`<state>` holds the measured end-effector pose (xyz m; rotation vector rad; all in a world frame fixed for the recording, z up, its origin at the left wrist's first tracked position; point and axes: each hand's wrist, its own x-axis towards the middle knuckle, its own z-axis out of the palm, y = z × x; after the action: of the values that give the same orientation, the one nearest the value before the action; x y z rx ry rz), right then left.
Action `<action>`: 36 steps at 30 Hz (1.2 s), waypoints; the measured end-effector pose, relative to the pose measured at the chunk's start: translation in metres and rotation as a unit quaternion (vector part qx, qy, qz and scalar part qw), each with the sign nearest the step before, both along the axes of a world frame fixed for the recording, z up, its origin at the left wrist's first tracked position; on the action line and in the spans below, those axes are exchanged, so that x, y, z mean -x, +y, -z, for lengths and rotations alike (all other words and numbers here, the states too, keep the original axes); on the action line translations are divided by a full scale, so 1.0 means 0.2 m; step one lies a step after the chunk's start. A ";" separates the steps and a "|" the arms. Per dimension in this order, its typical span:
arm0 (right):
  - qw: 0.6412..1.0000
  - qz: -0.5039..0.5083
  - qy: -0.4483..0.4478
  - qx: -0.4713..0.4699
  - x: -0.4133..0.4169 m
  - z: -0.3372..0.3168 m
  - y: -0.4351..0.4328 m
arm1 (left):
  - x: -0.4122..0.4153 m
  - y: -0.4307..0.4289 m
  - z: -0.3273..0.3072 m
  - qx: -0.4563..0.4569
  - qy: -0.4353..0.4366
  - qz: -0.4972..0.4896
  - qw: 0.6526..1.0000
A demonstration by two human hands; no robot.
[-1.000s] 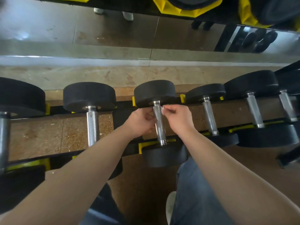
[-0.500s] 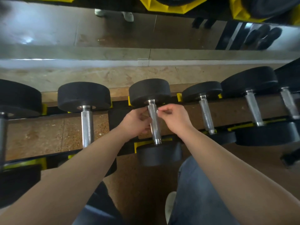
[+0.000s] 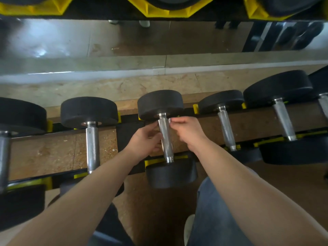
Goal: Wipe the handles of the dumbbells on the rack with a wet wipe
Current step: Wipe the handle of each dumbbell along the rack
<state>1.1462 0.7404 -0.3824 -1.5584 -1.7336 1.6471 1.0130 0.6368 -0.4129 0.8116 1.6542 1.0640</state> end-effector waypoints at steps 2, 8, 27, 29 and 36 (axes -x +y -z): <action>0.998 -0.056 -0.017 -0.023 -0.01 0.01 0.02 | 0.00 0.00 0.00 0.004 0.001 -0.007 1.000; 0.929 -0.320 -0.186 0.013 -0.17 0.04 0.02 | 0.00 0.01 -0.01 0.008 0.056 0.005 0.998; 0.966 -0.068 0.124 0.215 0.00 0.16 0.21 | 0.02 0.03 -0.01 0.046 -0.086 -0.039 0.994; 0.970 -0.100 0.101 0.195 -0.01 0.16 0.22 | 0.02 0.03 -0.01 0.043 -0.091 -0.040 0.994; 0.906 -0.358 -0.116 0.196 -0.12 0.12 0.20 | 0.02 0.04 -0.02 0.072 -0.132 -0.031 0.988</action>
<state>1.1706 0.7799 -0.4055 -1.3895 -2.4194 2.3502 1.0097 0.6456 -0.4097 0.5047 1.5166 1.0331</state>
